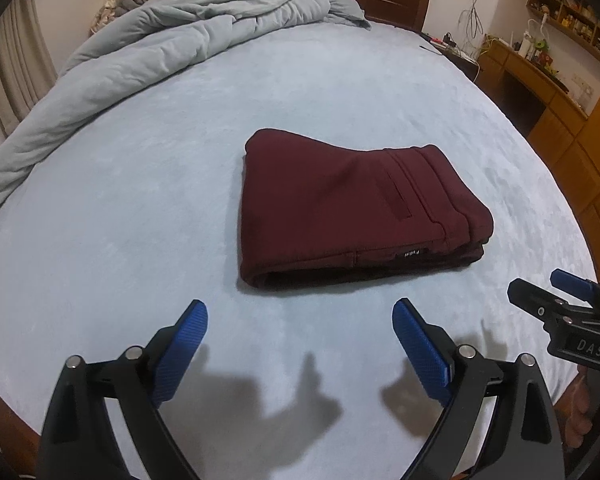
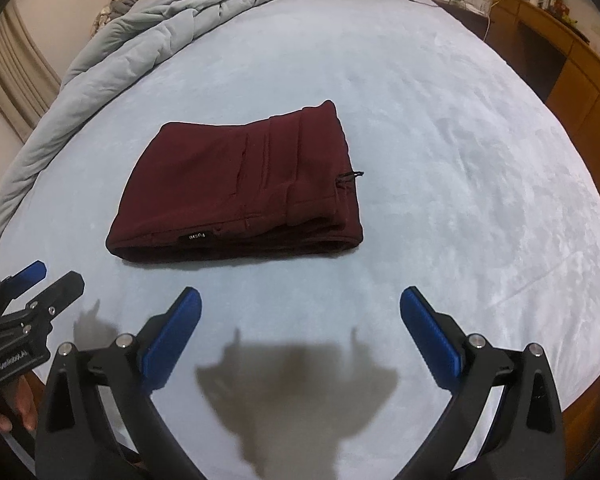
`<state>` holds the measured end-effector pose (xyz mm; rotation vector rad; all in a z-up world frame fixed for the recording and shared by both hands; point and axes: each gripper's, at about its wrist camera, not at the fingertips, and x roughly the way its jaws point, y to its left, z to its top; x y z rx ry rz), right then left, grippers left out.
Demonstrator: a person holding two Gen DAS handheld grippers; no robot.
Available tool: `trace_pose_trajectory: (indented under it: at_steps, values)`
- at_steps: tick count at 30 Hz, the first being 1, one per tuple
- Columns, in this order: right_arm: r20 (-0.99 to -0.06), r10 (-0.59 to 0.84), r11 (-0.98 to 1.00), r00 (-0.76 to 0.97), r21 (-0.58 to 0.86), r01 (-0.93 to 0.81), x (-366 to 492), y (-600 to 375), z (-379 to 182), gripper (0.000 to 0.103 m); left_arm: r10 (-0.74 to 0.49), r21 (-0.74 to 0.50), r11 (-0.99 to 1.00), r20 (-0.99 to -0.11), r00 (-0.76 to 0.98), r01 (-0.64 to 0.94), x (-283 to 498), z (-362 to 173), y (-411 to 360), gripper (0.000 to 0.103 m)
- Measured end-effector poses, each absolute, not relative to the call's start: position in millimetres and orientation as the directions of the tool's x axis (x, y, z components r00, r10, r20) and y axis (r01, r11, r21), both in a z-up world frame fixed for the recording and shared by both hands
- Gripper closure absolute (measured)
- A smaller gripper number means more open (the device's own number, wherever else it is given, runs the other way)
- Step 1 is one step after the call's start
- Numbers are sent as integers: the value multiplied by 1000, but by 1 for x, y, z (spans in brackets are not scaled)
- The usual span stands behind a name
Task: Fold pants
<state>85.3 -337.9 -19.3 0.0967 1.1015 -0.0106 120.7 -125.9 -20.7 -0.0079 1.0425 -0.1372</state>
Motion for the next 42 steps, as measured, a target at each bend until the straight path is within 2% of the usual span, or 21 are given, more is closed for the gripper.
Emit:
trace_pose_trajectory:
  at_steps: [18,42]
  values:
    - [-879,31,997,476,61,47,66,-326,-5,4,-92,-36,993,-842,532,114,94,1,-133,9]
    - [-892,10,998,452,38,54,75,-330,-17,4,-75,-25,994,-849,522,103,91,-2,-134,9]
